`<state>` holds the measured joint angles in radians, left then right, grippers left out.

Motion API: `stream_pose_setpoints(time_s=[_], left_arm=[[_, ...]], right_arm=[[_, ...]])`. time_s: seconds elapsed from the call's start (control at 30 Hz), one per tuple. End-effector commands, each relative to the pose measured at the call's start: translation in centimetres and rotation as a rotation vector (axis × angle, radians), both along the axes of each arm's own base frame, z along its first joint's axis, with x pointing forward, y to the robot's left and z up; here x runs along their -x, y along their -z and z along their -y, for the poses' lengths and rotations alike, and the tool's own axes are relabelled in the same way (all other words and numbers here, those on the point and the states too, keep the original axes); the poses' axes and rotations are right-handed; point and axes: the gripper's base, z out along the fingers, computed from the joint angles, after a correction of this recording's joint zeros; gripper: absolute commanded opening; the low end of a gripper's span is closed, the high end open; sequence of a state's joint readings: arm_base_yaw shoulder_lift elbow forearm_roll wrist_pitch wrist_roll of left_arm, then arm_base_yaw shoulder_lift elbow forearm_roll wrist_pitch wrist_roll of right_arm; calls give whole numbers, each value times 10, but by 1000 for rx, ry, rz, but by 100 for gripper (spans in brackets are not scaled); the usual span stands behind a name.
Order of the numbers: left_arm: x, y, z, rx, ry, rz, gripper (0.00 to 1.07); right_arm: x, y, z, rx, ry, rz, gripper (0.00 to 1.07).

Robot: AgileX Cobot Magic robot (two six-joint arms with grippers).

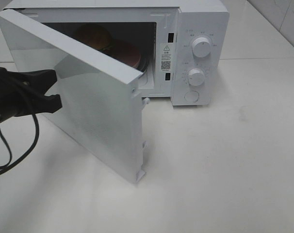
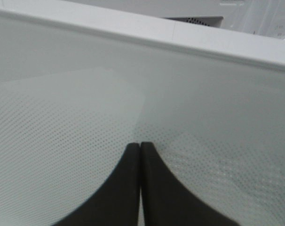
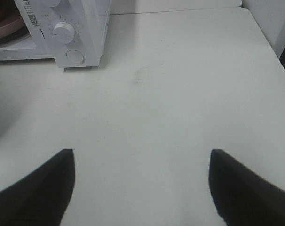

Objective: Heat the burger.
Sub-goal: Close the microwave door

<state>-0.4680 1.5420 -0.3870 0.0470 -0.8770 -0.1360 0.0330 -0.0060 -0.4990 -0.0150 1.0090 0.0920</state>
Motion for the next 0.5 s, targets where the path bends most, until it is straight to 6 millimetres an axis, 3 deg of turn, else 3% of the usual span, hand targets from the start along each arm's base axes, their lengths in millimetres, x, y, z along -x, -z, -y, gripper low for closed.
stream_pose_setpoints(time_s=[0.03,0.5], left_arm=[[-6,-4,9,20,-8,27,0],[-40,-8,65,37,5,4,0]], right_arm=[[3,0,0,9,-1,37,75],[3,0,0,9,-1,37,75]])
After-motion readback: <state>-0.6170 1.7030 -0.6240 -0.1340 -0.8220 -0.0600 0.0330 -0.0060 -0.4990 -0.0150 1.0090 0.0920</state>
